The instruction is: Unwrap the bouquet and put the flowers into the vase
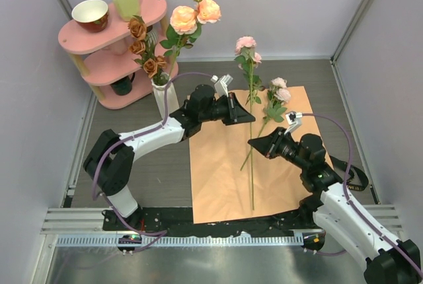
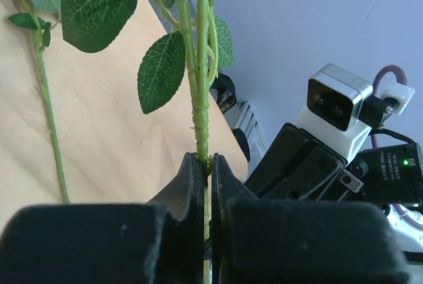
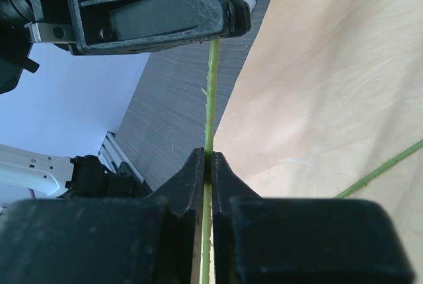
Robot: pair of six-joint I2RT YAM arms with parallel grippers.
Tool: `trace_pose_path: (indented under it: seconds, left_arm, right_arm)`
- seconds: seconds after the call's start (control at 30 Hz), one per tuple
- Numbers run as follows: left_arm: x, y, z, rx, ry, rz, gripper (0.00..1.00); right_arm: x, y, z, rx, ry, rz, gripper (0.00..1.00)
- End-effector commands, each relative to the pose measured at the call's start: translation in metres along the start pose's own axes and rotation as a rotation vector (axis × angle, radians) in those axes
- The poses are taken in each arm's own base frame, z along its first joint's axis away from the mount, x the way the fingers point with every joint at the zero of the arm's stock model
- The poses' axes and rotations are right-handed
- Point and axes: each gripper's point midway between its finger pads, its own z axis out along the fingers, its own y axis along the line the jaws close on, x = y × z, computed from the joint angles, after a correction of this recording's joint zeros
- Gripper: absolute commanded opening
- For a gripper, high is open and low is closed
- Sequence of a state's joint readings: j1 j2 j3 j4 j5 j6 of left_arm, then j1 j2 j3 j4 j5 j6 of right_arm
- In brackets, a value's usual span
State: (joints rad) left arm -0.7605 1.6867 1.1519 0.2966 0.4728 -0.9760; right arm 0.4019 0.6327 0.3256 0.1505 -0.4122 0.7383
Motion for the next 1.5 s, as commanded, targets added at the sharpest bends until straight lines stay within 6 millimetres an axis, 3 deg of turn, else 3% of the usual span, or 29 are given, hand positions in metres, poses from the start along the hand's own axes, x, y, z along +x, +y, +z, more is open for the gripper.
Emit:
trace_pose_path:
  seconds: [0.0, 0.07, 0.13, 0.2, 0.27, 0.3, 0.43, 0.53, 0.63, 0.7, 0.83, 0.87, 0.97, 1.03, 1.1, 1.13, 1.17, 1.3, 1.33, 1.37, 1.43, 1.47]
  left_arm:
    - [-0.012, -0.030, -0.002, 0.055, -0.013, 0.103, 0.00]
    - [-0.005, -0.031, -0.009, 0.034, 0.007, 0.119, 0.00]
    - [0.003, -0.030, -0.017, 0.021, 0.030, 0.159, 0.00]
    - [0.019, -0.017, -0.026, -0.026, 0.083, 0.163, 0.00]
    - [0.028, -0.020, -0.042, -0.035, 0.101, 0.201, 0.00]
    - [0.039, -0.012, -0.050, -0.056, 0.118, 0.201, 0.00]
    - [0.061, -0.004, -0.085, -0.121, 0.151, 0.280, 0.00]
    - [0.060, -0.012, -0.118, -0.165, 0.101, 0.357, 0.00]
    - [0.048, -0.033, -0.156, -0.165, 0.023, 0.470, 0.00]
    - [0.035, -0.058, -0.180, -0.133, -0.044, 0.579, 0.00]
    - [-0.004, -0.072, -0.220, -0.260, -0.207, 0.692, 0.00]
    - [-0.029, -0.075, -0.234, -0.348, -0.312, 0.710, 0.00]
    - [-0.076, -0.081, -0.264, -0.520, -0.508, 0.721, 0.00]
    - [-0.099, -0.083, -0.271, -0.600, -0.578, 0.724, 0.00]
    - [-0.125, -0.100, -0.285, -0.640, -0.681, 0.716, 0.00]
    - [-0.136, -0.105, -0.283, -0.647, -0.707, 0.734, 0.00]
    - [-0.149, -0.120, -0.291, -0.638, -0.759, 0.739, 0.00]
    - [-0.193, -0.147, -0.320, -0.706, -0.926, 0.763, 0.00]
    - [-0.205, -0.163, -0.333, -0.707, -0.982, 0.790, 0.00]
    - [-0.213, -0.163, -0.332, -0.730, -0.990, 0.803, 0.00]
    - [-0.232, -0.174, -0.350, -0.757, -1.081, 0.797, 0.00]
    - [-0.242, -0.168, -0.354, -0.816, -1.093, 0.825, 0.00]
  right_arm:
    - [-0.020, 0.025, -0.002, -0.060, -0.030, -0.066, 0.15]
    - [-0.028, 0.020, -0.001, -0.017, -0.057, -0.076, 0.30]
    - [-0.038, 0.011, -0.003, 0.059, -0.093, -0.080, 0.38]
    - [-0.042, 0.002, -0.006, 0.119, -0.107, -0.100, 0.39]
    - [-0.056, -0.003, -0.013, 0.186, -0.164, -0.118, 0.43]
    - [-0.058, -0.011, -0.017, 0.239, -0.172, -0.123, 0.50]
    - [-0.077, -0.015, -0.030, 0.315, -0.253, -0.169, 0.52]
    - [-0.089, -0.022, -0.036, 0.370, -0.299, -0.187, 0.54]
    - [-0.090, -0.020, -0.032, 0.369, -0.288, -0.195, 0.54]
    - [-0.090, -0.022, -0.028, 0.368, -0.276, -0.194, 0.54]
    - [-0.086, -0.021, -0.020, 0.347, -0.254, -0.170, 0.54]
    - [-0.087, -0.020, -0.018, 0.338, -0.258, -0.165, 0.54]
    - [-0.085, -0.021, -0.015, 0.336, -0.256, -0.146, 0.53]
    - [-0.083, -0.023, -0.014, 0.340, -0.249, -0.138, 0.53]
    - [-0.076, -0.021, -0.012, 0.318, -0.221, -0.130, 0.53]
    - [-0.076, -0.021, -0.013, 0.316, -0.222, -0.129, 0.53]
    - [-0.076, -0.021, -0.013, 0.317, -0.223, -0.127, 0.53]
    - [-0.078, -0.019, -0.014, 0.317, -0.225, -0.126, 0.53]
    - [-0.078, -0.019, -0.014, 0.319, -0.225, -0.127, 0.53]
    - [-0.078, -0.019, -0.014, 0.321, -0.224, -0.129, 0.53]
    - [-0.080, -0.018, -0.015, 0.321, -0.228, -0.129, 0.53]
    - [-0.079, -0.018, -0.015, 0.321, -0.228, -0.130, 0.53]
